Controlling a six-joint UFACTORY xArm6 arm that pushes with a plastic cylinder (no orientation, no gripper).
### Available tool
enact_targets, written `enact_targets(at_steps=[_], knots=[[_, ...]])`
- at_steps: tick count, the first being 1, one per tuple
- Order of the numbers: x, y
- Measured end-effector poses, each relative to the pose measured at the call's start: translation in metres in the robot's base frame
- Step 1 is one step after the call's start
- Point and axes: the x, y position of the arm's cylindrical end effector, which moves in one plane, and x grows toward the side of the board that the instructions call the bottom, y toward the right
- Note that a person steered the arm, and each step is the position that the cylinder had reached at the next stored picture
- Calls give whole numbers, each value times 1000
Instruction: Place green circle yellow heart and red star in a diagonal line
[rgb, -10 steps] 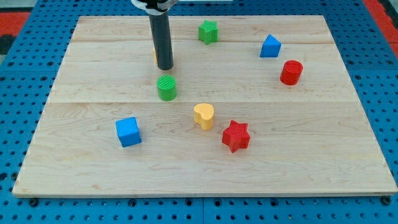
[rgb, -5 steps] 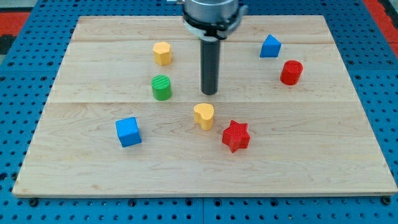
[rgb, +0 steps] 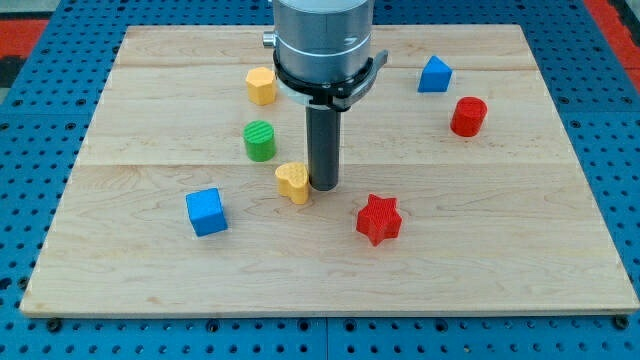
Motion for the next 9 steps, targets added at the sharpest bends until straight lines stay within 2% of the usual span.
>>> enact_targets(at_steps=[1, 2, 3, 5, 6, 8, 9], knots=[[0, 63], [32, 104], [70, 91], [72, 1], [71, -18], [33, -23], [34, -35]])
